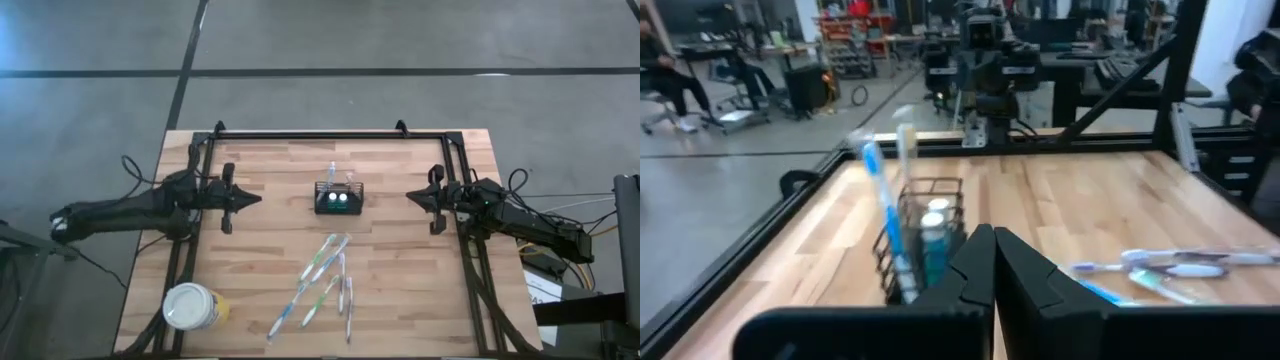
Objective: Pick & Place toothbrushing station
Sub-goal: Put the bottom blue toothbrush into the wire organizer
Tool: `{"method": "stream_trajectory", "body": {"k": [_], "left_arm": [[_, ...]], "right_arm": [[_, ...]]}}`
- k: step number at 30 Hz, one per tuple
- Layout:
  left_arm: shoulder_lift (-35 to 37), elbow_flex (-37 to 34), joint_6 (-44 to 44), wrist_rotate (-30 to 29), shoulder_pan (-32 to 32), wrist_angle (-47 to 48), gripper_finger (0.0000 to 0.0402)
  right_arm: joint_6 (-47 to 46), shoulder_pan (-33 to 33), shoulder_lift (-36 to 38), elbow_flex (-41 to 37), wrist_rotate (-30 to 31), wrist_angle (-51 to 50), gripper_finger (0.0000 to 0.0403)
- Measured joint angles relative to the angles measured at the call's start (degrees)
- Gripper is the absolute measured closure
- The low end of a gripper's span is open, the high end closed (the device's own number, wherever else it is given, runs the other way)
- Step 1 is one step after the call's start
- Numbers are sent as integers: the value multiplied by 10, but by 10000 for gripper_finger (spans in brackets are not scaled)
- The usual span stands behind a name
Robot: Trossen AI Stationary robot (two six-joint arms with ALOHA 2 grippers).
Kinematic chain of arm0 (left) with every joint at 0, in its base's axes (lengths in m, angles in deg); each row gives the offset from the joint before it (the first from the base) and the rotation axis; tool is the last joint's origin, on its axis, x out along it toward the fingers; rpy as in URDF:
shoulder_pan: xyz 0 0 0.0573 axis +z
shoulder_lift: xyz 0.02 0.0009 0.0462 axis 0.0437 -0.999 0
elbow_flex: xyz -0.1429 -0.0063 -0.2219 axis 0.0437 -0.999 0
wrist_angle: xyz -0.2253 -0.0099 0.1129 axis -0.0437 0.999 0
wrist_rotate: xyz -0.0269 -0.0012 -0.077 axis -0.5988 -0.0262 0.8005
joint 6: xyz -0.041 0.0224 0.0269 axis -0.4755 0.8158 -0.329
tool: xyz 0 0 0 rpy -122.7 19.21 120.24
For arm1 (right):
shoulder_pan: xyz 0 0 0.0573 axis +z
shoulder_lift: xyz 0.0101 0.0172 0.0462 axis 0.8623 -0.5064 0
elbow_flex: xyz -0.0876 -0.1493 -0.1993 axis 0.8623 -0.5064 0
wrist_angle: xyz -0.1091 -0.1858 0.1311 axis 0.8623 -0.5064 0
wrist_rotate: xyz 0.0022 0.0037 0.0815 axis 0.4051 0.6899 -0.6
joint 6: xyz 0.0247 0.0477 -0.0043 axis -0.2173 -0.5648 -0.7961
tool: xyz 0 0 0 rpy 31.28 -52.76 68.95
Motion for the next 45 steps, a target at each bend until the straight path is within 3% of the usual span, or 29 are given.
{"method": "stream_trajectory", "body": {"k": [10,18,24,31,36,45], "left_arm": [[-208,197,-81,-165,-209,98,398],[-404,380,-224,-258,-322,273,397],[-508,444,-384,-225,-357,307,397],[-603,452,-506,-128,-382,310,397],[-642,451,-577,-118,-398,302,394],[-701,475,-665,-114,-413,279,295]], "right_arm": [[-26,0,0,0,0,-5,394],[-30,2,0,0,-2,-16,394],[-41,2,0,0,-2,-23,394],[-39,2,-1,0,-2,-22,394],[-46,2,-1,0,-2,-22,394],[-60,3,0,0,-2,-52,394]]}}
